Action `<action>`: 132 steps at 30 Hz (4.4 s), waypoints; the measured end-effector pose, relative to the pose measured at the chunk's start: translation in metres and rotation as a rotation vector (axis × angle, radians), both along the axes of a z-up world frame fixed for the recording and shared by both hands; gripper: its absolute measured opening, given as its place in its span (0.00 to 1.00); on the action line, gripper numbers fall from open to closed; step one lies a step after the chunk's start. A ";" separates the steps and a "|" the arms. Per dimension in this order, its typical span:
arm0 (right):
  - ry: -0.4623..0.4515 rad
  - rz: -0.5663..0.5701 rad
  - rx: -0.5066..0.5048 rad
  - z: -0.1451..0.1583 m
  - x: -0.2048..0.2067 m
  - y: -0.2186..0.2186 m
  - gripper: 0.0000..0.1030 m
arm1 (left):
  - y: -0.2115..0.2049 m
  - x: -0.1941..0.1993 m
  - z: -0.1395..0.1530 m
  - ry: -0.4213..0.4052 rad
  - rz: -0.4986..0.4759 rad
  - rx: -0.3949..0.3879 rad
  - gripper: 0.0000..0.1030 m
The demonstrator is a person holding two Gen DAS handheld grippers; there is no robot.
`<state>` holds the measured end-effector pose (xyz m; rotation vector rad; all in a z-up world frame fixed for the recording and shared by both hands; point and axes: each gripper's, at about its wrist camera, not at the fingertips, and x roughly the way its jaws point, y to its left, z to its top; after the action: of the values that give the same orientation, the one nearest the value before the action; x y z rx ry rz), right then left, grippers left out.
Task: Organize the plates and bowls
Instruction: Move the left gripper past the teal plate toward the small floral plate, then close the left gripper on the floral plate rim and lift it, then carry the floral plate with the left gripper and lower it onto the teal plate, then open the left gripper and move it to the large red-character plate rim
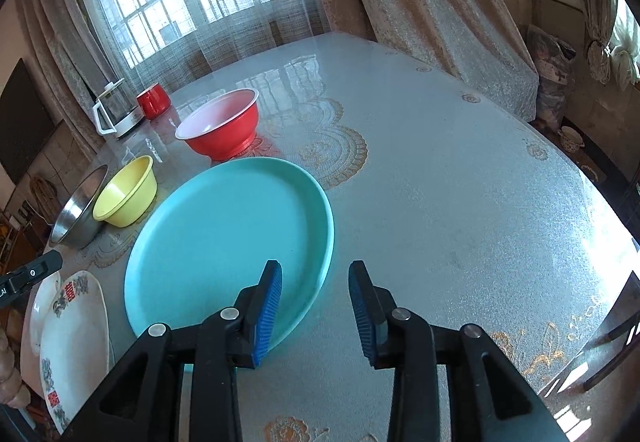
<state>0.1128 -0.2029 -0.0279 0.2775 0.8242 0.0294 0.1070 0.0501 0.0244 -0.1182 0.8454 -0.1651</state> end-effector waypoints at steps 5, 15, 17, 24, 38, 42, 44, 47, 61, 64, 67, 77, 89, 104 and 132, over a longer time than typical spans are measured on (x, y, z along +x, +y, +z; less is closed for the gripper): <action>0.002 0.082 0.015 0.009 -0.003 0.024 0.37 | 0.012 -0.020 -0.001 -0.016 -0.017 -0.031 0.08; 0.012 0.357 0.106 0.031 0.005 0.107 0.38 | 0.069 -0.059 0.013 -0.116 0.064 -0.059 0.25; 0.017 0.417 0.122 0.035 0.009 0.128 0.38 | 0.091 -0.065 0.014 -0.125 0.118 -0.071 0.25; 0.037 0.610 0.143 0.049 0.024 0.212 0.38 | 0.175 -0.091 0.005 -0.109 0.308 -0.140 0.29; 0.157 0.809 0.012 0.023 0.060 0.340 0.31 | 0.226 -0.117 -0.046 -0.010 0.429 -0.199 0.29; 0.200 0.806 -0.036 0.007 0.070 0.347 0.26 | 0.219 -0.107 -0.056 0.014 0.405 -0.202 0.29; 0.217 0.813 -0.047 0.001 0.071 0.348 0.19 | 0.217 -0.103 -0.062 0.022 0.394 -0.220 0.26; 0.205 0.807 -0.068 0.000 0.071 0.347 0.16 | 0.212 -0.097 -0.062 0.019 0.410 -0.182 0.23; 0.166 0.756 0.152 0.020 0.077 0.309 0.16 | 0.208 -0.090 -0.027 -0.054 0.407 -0.138 0.23; 0.136 0.731 0.187 0.033 0.071 0.287 0.16 | 0.196 -0.086 -0.013 -0.080 0.377 -0.127 0.23; 0.110 0.690 0.219 0.043 0.065 0.260 0.16 | 0.177 -0.082 -0.003 -0.095 0.332 -0.119 0.23; 0.068 0.501 0.277 0.058 0.042 0.152 0.16 | 0.081 -0.048 0.018 -0.097 0.121 -0.084 0.23; 0.077 0.220 0.284 0.027 0.046 0.026 0.18 | -0.049 0.023 0.001 0.003 -0.107 0.038 0.23; 0.089 0.143 0.048 -0.013 0.054 0.012 0.15 | -0.093 0.058 -0.046 0.159 -0.124 0.159 0.23; -0.023 0.131 0.004 0.023 0.012 0.029 0.37 | -0.063 0.011 -0.009 0.017 -0.026 0.078 0.29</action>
<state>0.1252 -0.1734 -0.0047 0.2261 0.8183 0.1562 0.1183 -0.0126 0.0150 -0.0362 0.8693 -0.1554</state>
